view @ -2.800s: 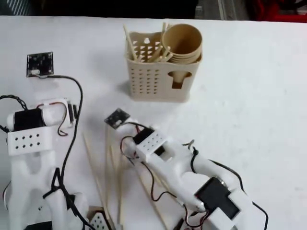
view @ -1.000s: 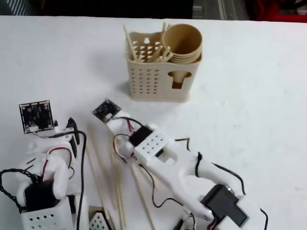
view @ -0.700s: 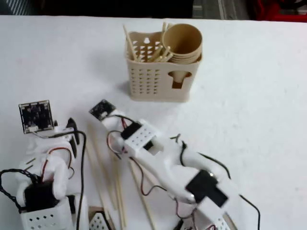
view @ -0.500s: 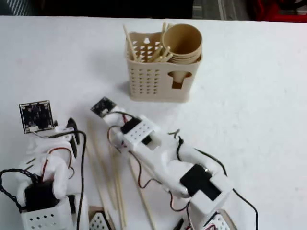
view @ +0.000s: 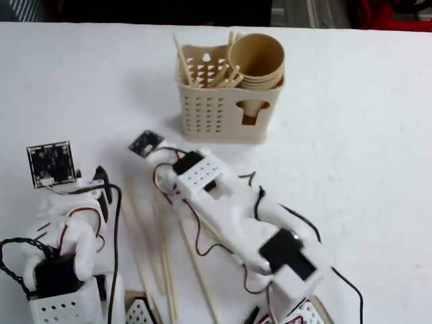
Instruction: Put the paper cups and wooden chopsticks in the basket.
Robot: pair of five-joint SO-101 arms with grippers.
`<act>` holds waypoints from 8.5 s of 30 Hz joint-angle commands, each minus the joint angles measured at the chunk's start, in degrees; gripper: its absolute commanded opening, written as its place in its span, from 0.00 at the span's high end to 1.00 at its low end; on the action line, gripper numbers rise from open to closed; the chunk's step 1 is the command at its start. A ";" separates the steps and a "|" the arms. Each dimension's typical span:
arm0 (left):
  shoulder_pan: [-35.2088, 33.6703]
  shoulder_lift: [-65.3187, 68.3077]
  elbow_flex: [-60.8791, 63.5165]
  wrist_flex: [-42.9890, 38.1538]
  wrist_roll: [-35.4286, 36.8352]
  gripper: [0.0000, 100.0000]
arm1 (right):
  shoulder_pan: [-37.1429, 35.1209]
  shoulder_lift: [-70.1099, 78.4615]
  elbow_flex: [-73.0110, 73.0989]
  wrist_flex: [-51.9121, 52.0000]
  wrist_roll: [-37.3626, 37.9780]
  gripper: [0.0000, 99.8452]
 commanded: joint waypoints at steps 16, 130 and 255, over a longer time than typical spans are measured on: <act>-0.40 -0.66 -0.18 0.44 -0.26 0.86 | 0.31 -14.81 -0.88 3.03 0.79 0.98; -0.40 -0.66 1.23 -0.88 -0.35 0.86 | -0.84 -16.13 4.57 0.84 -0.26 0.98; -0.04 -0.40 4.84 -6.59 -3.87 0.86 | 21.49 -42.24 -21.54 3.82 -4.84 0.98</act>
